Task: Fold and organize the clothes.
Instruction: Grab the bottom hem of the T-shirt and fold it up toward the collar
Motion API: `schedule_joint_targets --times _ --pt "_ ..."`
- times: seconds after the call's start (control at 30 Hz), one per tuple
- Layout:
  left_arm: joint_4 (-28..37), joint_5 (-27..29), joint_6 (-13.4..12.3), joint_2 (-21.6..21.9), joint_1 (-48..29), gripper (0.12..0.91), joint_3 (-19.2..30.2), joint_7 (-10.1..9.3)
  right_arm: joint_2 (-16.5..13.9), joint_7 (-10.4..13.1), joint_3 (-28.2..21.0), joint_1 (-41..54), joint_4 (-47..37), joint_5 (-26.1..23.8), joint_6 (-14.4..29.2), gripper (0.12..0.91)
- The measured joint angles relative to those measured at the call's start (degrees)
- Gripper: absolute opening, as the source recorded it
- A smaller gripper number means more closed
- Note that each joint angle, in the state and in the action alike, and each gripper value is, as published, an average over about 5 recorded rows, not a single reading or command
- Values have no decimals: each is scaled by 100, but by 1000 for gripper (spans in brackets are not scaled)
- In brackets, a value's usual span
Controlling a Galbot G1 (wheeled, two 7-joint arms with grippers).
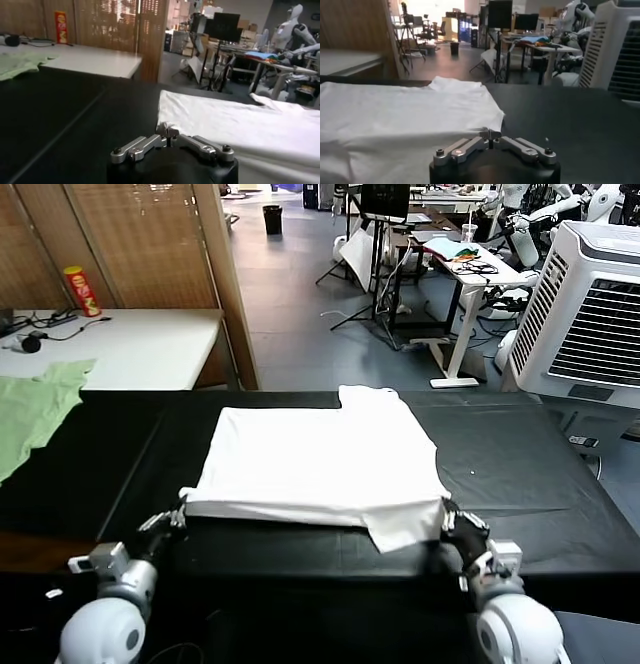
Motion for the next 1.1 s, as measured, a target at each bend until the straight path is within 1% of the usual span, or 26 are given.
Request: schedule_joint_targets --times 0.27,0.33,0.47,0.53,0.57,0.6,0.63,0.73,0.77,0.8,0.9,0.93,0.97,1.0,1.07,1.1 --pt "592 164 -48 111 -468 127 160 63 48 -105 -67 537 -653 -59 25 122" --pt "723 168 -51 143 -583 127 212 79 60 -187 -78 605 -749 -62 31 122" --pt "936 170 -39 219 -818 127 314 86 58 -424 -81 649 -833 -27 -62 124" --pt "1007 186 -23 256 -915 127 355 88 37 -510 -50 603 -785 37 -164 156" --pt "1029 195 -17 270 -947 139 366 91 20 -535 -27 563 -733 79 -219 189" --pt "1040 205 -13 282 -967 151 373 96 -1 -547 -1 508 -659 120 -276 239" --pt "1041 214 -13 292 -975 179 374 102 -23 -549 28 442 -566 149 -330 286" --pt "993 225 -12 322 -935 320 352 114 -91 -530 130 187 -203 175 -434 453" --pt "967 230 -11 330 -910 387 338 118 -110 -523 168 90 -70 169 -444 503" --pt "938 237 -11 336 -881 438 323 122 -126 -519 205 -7 62 165 -443 570" --pt "836 267 -10 342 -768 605 283 134 -155 -528 295 -300 399 129 -428 716" --pt "797 276 -10 340 -723 653 273 139 -160 -541 311 -393 480 103 -419 749" --pt "759 283 -10 336 -674 705 263 144 -163 -555 321 -481 543 73 -411 767" --pt "724 287 -10 332 -625 741 255 151 -165 -570 326 -562 590 43 -403 785" --pt "672 288 -10 320 -524 783 240 168 -165 -594 325 -702 644 -7 -389 794" --pt "657 286 -10 315 -476 791 234 177 -163 -600 323 -757 658 -21 -385 796"
